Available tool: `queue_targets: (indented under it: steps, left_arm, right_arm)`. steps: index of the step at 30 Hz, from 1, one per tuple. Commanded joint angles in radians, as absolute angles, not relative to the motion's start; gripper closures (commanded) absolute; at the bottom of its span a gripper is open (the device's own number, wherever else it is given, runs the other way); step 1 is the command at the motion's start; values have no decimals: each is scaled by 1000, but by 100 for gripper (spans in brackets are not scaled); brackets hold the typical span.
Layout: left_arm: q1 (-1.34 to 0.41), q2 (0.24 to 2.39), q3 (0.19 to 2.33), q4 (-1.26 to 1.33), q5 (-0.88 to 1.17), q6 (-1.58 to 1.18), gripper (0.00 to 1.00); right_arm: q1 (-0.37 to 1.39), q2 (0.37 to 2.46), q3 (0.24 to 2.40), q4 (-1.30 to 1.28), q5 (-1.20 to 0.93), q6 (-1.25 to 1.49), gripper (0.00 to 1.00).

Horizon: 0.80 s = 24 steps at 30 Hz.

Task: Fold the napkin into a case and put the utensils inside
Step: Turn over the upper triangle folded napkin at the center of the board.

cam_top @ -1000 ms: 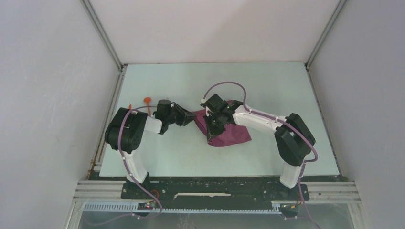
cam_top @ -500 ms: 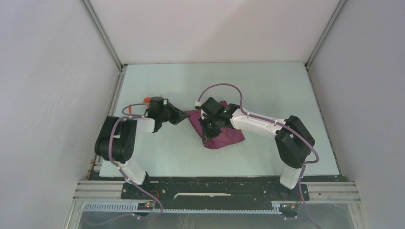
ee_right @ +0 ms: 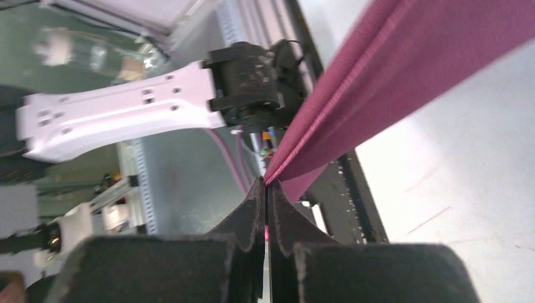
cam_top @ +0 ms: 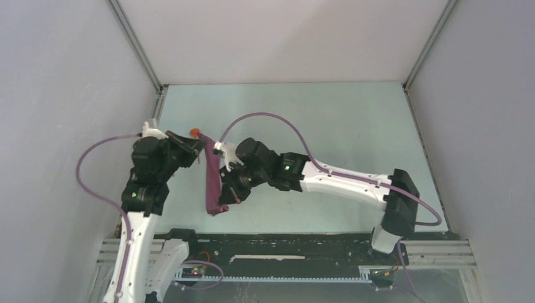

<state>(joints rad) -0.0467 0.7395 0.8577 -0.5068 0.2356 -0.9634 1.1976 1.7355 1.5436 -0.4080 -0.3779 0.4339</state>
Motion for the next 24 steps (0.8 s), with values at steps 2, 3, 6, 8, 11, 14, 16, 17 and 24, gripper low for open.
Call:
queue_targets:
  steps: [2,3,6,8,11,14,16,17,24]
  left_arm:
    - [-120,794,961,-537,-34,-923,100]
    - [-161,838,955,-503,-51,-933,100]
    - [-280,1002,937,-362,-98,-955,100]
    - [-345,1160,962,-298,-155,-954,100]
    - [-406,1453,1061,-219,-158,-938,100]
    - [-447,1679,1177,-146,-146,-914,100]
    - [-470,1780,1259,-115,-123,-899,100]
    - [-481,1818,1287,-115,-128,-892,100]
    - [-511,1971,1393,-100,-29,-867,99]
  right_arm:
    - [1109,1580,1271,-147,-745,626,100]
    - [1079,1566,1201,-73,-786,651,100]
    - [965,1560,998,126,-888,701,100]
    - [883,1565,841,302,-949,757,100]
    - [756,1634,674,483,-1008,788,100]
    - [650,1732,566,610,-1053,779,100]
    - [603,1780,542,626,-1062,758,100]
    - [577,1798,539,610,-1059,741,100]
    - [522,1827,522,448,-951,671,93]
